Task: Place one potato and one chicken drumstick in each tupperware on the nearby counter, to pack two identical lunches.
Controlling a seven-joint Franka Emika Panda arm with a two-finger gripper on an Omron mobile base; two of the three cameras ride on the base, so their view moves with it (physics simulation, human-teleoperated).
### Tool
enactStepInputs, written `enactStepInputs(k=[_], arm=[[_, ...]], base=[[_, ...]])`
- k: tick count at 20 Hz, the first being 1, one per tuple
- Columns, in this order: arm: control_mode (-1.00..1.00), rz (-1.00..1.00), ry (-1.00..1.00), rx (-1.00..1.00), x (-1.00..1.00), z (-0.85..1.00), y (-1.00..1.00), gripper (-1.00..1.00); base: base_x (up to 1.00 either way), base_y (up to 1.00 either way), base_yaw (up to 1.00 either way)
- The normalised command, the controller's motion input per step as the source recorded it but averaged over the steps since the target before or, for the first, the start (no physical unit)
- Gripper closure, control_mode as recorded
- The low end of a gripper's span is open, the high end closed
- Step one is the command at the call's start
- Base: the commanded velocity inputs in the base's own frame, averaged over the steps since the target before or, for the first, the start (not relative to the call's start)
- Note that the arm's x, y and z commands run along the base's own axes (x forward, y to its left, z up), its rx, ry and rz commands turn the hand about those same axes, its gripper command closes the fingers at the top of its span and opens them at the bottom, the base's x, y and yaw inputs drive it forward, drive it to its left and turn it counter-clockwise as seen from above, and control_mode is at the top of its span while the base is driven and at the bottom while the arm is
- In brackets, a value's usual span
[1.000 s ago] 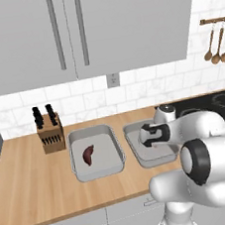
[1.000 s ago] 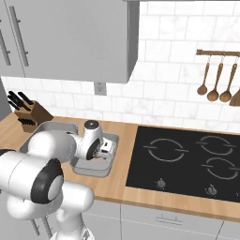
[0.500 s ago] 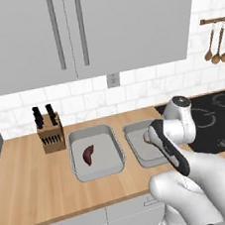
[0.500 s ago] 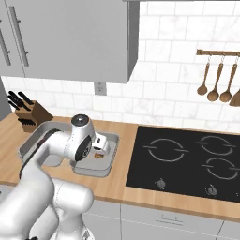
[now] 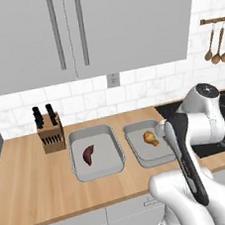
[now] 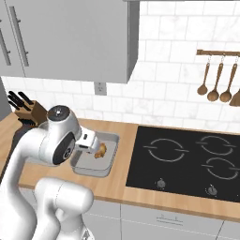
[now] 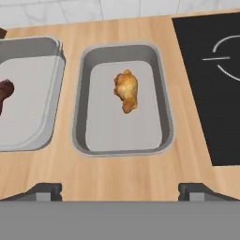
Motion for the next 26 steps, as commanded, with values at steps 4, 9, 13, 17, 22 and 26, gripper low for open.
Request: enactStepInputs(k=[4,9,13,17,22,26], arm=[[-1.00,0.00,-0.06,0.00,-0.92,0.85,0.17,-1.00],[1.00,0.00,-0.10,0.00,-0.60,0.44,0.02,-1.00],[1.00,0.00,0.00,0.00,0.00,0.00,0.00,-1.00],[1.00,0.00,0.00,0.00,0.00,0.00,0.00,-1.00],[1.00,0.00,0.00,0.00,0.00,0.00,0.00,-1.00],[1.00,0.00,0.00,0.00,0.00,0.00,0.00,-1.00]], base=[[0.00,0.00,0.00],[-0.40,0.05,0.00],[-0.91,0.81,0.03],[-0.95,1.00,0.09],[-1.00,1.00,0.07],[-0.95,1.00,0.06]])
